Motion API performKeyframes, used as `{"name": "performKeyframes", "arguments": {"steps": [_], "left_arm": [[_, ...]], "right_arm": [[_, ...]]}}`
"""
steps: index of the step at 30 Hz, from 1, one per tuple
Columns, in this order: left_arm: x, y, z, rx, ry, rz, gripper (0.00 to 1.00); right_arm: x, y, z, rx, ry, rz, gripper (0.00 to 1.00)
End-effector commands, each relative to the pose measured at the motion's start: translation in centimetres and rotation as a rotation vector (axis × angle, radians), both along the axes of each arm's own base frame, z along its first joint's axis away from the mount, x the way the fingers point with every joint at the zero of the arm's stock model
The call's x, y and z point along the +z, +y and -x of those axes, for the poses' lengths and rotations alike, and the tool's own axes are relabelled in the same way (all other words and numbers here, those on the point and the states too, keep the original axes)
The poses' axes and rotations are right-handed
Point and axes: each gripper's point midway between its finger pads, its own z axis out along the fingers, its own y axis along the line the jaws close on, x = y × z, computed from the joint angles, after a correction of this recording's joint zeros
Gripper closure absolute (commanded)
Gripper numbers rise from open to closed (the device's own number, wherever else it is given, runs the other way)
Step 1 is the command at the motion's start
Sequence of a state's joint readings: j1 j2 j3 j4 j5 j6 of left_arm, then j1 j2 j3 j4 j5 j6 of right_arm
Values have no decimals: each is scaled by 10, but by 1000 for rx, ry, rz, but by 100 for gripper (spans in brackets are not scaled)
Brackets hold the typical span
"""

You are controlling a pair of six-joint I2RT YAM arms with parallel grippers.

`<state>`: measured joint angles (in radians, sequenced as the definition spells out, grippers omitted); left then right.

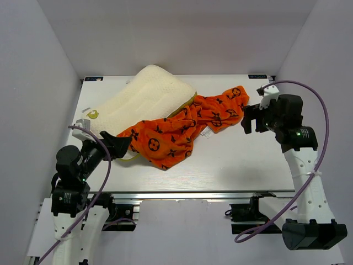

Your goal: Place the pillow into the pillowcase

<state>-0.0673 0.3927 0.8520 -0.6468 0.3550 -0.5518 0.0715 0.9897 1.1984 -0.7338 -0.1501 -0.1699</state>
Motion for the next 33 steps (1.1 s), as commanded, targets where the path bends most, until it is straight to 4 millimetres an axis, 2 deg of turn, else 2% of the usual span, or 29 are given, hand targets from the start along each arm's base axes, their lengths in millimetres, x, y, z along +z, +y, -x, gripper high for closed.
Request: {"name": "performKeyframes", "arguments": {"steps": [1,2,4,5,8,9,10,11,12,13,14,15,16,17,20,21,23,27,28,30,31,32,33], "left_arm": [[6,-2,2,-29,-5,-33,2],[6,-2,1,-30,-3,-36,3],[1,-5,-1,-45,9,-34,10],[0,-6,-2,-51,11,-32,12],[-7,-8,-4,-67,36,-25,30],[-8,-9,-4,-73,41,-23,38],[-10,-10,-5,-79,49,-22,65],[-11,-12,-7,-90,46,-22,79],[-12,-13,-8,-100,50,-23,88],[-11,-16,-8,-121,49,-21,93],[-16,-18,-12,-136,70,-25,91],[-16,-20,-13,-147,77,-31,85],[-19,-21,-15,-162,91,-35,58],[-25,-22,-19,-175,112,-49,46],[-37,-23,-27,-202,139,-86,25],[-46,-24,-33,-210,180,-100,23],[-51,-18,-45,-181,192,-149,20],[-74,-17,-75,-159,253,-262,18],[-84,-19,-88,-159,290,-290,18],[-88,-25,-106,-138,282,-377,19],[-101,-30,-117,-147,316,-423,18],[-93,-35,-128,-151,282,-467,18],[-93,-41,-136,-148,273,-515,18]], "right_arm": [[-8,17,9,157,2,3,11],[-7,32,15,343,-51,46,11],[-16,47,31,510,-78,64,11],[-14,58,38,592,-110,40,11],[-11,73,43,696,-173,29,10],[-8,78,43,741,-201,35,11],[-10,84,50,805,-198,24,11],[-8,90,54,838,-204,-10,11],[-7,94,52,839,-207,-34,11],[-6,103,49,849,-200,-64,11],[-8,105,43,826,-189,-49,10],[-7,109,38,806,-183,-37,11],[-8,122,33,794,-164,-51,11],[-10,121,25,752,-153,-31,11],[-10,132,22,733,-127,-67,11],[-13,132,24,736,-120,-74,11],[-16,132,25,734,-114,-68,11],[-25,128,25,721,-111,-48,11],[-28,128,25,721,-105,-46,11],[-31,129,23,732,-97,-39,11],[-30,130,22,737,-101,-38,11],[-28,130,20,738,-103,-38,11],[-30,132,18,744,-98,-41,11]]}}
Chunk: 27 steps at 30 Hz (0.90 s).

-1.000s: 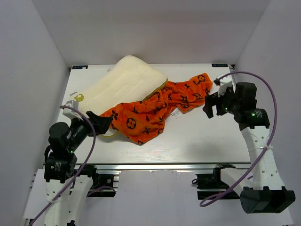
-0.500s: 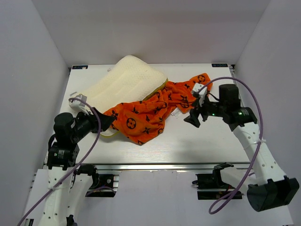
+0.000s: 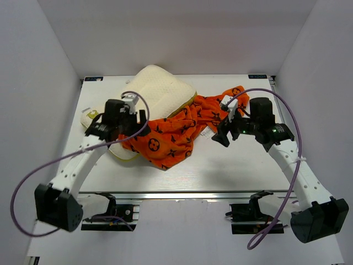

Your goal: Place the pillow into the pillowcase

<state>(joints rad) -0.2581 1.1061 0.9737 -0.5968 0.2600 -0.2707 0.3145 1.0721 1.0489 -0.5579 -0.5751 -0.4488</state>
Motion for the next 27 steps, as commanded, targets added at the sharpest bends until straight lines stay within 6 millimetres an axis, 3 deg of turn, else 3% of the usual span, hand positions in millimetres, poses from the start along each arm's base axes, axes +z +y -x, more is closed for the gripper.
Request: {"name": "performKeyframes", "arguments": {"steps": [1,2,5,7,13,16,17,20,22,24,25,27], "left_arm": [[9,-5,-43,-8,-112,-188,18],[17,-8,-53,-24,-138,-220,18],[-1,1,-73,-11,-105,-338,19],[-2,7,-82,12,-106,-392,19],[-38,5,-87,-42,-18,-451,31],[-47,-11,-79,-137,-1,-431,49],[-47,-13,-76,-151,-1,-418,63],[-34,-34,-67,-219,-28,-331,86],[-6,-44,-67,-211,-83,-258,97],[24,-55,-71,-212,-152,-178,100],[53,-61,-75,-195,-209,-125,100],[91,-70,-83,-184,-300,-52,100]], "right_arm": [[10,6,-10,15,-43,-16,11],[9,8,-9,27,-37,-24,11],[9,11,-9,34,-44,-41,11],[10,10,-7,38,-63,-44,11],[8,6,-4,37,-92,-32,11],[10,6,-3,32,-98,-36,11],[11,5,-2,30,-97,-36,11],[11,2,-2,18,-103,-32,11],[11,1,-3,10,-108,-28,11],[10,1,-4,3,-107,-28,11],[11,0,-6,-7,-109,-26,11],[11,-1,-11,-32,-100,-29,11]]}}
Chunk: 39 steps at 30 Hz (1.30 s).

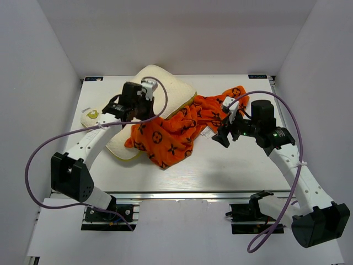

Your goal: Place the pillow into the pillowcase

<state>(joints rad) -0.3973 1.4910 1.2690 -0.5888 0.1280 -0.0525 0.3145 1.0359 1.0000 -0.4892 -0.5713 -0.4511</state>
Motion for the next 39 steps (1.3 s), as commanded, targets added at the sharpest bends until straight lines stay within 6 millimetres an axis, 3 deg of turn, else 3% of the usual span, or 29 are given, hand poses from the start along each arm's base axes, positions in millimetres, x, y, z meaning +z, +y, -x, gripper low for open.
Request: {"name": "performKeyframes", "arguments": {"steps": [1,5,8,9,12,15,17,23,25,31,34,39], "left_arm": [[137,-32,-20,-28,-301,276,100],[210,-41,-38,5,-456,408,100],[251,-38,-53,65,-557,472,100],[257,-37,-59,84,-567,477,100],[265,-32,-83,168,-565,444,100],[263,-13,-102,290,-583,384,100],[268,-4,-105,330,-608,378,100],[289,46,-104,483,-686,334,100],[286,68,-102,534,-678,298,100],[275,140,-91,747,-669,207,100],[265,163,-84,809,-644,141,100],[246,180,-79,872,-603,68,100]], "right_arm": [[11,-3,-14,-55,-55,-13,11],[12,-5,-28,-102,-73,-8,11],[16,-8,-39,-145,-92,-12,11],[18,-8,-41,-152,-99,-15,11],[26,-9,-48,-179,-123,-28,11],[32,-10,-55,-211,-139,-40,11],[34,-11,-58,-227,-143,-44,11],[34,-29,-82,-391,-175,-38,11],[38,-37,-92,-444,-212,-31,11],[21,-38,-106,-473,-205,-14,11],[8,-37,-112,-476,-183,1,11],[-11,-35,-124,-481,-162,29,11]]}}
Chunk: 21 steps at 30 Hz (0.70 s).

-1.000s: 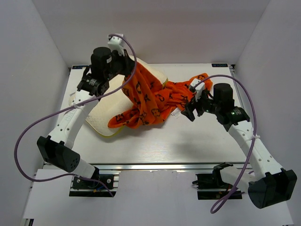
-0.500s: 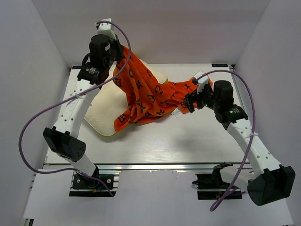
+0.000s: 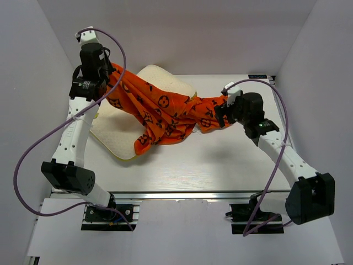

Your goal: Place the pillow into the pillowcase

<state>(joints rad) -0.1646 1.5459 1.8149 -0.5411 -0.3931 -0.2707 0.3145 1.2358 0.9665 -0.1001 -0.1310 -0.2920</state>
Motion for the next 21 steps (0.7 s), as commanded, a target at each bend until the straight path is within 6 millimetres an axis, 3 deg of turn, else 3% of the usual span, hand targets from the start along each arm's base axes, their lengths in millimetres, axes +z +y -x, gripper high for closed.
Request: {"name": "performKeyframes", "arguments": {"steps": [1,5,9,11,13,15,16,17,18,21], "left_arm": [[14,25,24,104,-17,-31,100],[0,29,24,122,30,-42,100],[-2,28,26,116,30,-31,98],[2,24,27,94,21,-19,89],[10,20,32,72,6,-1,64],[15,13,37,31,-4,27,49],[17,10,40,11,-7,37,41],[21,7,48,-10,-18,45,38],[23,3,52,-34,-20,57,35],[30,-3,70,-78,-29,71,29]], "right_arm": [[2,2,-16,-14,-39,-12,11],[-20,11,-21,28,18,-15,11],[-35,33,-20,157,46,-41,11],[-47,38,-23,187,68,-35,11],[-59,41,-35,197,77,-14,11],[-62,43,-47,193,72,1,11],[-78,42,-53,197,102,24,11],[-72,46,-62,206,87,25,11],[-82,50,-65,224,112,29,11],[-84,56,-74,255,109,33,11]]}}
